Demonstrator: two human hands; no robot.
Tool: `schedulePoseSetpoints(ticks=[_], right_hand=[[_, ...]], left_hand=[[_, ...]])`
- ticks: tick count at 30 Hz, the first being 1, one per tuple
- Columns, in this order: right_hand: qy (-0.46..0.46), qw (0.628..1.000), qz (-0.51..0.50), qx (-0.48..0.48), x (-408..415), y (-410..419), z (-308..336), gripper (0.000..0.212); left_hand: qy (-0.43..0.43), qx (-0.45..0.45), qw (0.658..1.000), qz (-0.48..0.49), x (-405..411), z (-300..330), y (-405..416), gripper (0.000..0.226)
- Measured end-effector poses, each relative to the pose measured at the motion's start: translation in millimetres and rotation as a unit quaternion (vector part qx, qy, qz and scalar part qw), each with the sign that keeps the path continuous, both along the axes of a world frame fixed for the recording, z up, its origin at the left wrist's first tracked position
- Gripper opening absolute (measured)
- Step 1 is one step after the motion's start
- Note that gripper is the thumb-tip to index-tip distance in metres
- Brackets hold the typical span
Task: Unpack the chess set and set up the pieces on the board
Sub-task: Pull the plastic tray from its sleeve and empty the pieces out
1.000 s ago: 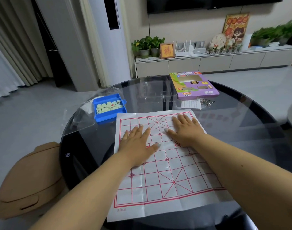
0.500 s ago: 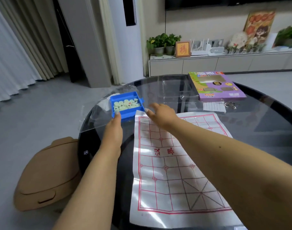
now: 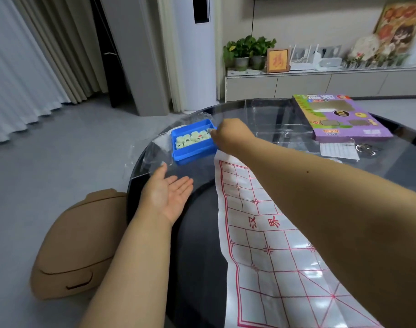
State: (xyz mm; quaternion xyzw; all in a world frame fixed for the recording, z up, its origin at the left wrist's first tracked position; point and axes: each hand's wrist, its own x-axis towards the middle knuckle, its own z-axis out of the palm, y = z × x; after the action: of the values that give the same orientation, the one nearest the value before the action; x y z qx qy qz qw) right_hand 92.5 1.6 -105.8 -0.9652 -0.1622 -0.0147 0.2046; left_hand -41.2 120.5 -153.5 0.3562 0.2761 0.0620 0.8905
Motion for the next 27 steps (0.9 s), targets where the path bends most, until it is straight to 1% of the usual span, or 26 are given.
schedulePoseSetpoints(ticks=[1,5,6,8,11,13,14,16,18,19,20,23,25,27], right_hand=[[-0.015,1.000,0.001,0.001,-2,4,6,0.028],[-0.081,0.995,0.063,-0.020,-18,13,18,0.034],[-0.092,0.993,0.069,-0.029,-23,14,18,0.032],[-0.108,0.991,0.076,-0.018,-33,12,16,0.030],[-0.109,0.991,0.076,0.017,-51,6,10,0.030],[-0.116,0.989,0.084,0.030,-62,0,0,0.030],[-0.122,0.988,0.084,0.048,-69,-3,-5,0.030],[-0.131,0.980,0.065,0.135,-81,-11,-17,0.029],[-0.099,0.969,0.025,0.225,-93,-18,-27,0.044],[-0.077,0.968,0.009,0.239,-96,-21,-34,0.052],[-0.058,0.971,-0.003,0.234,-99,-23,-41,0.057],[-0.014,0.986,-0.022,0.163,-100,-31,-61,0.067],[-0.012,0.992,-0.024,0.124,-96,-36,-68,0.071],[-0.016,0.994,-0.024,0.106,-90,-41,-72,0.071]], left_hand=[[0.000,0.000,1.000,0.006,1,-1,1,0.071],[-0.021,-0.007,0.999,0.039,6,-5,3,0.071],[-0.034,-0.019,0.998,0.048,8,-6,4,0.071],[-0.063,-0.052,0.995,0.063,10,-7,7,0.069],[-0.114,-0.098,0.984,0.091,8,-4,11,0.050],[-0.122,-0.119,0.980,0.106,7,-3,12,0.034],[-0.117,-0.120,0.980,0.108,6,-2,11,0.029],[-0.106,-0.110,0.983,0.105,5,-3,11,0.024],[-0.106,-0.092,0.985,0.102,4,-3,11,0.020],[-0.109,-0.083,0.985,0.102,3,-2,11,0.018],[-0.113,-0.076,0.985,0.102,1,-1,12,0.016],[-0.119,-0.053,0.986,0.100,-2,1,13,0.013],[-0.122,-0.040,0.987,0.094,-3,1,12,0.011],[-0.130,-0.030,0.987,0.085,-5,3,10,0.010]])
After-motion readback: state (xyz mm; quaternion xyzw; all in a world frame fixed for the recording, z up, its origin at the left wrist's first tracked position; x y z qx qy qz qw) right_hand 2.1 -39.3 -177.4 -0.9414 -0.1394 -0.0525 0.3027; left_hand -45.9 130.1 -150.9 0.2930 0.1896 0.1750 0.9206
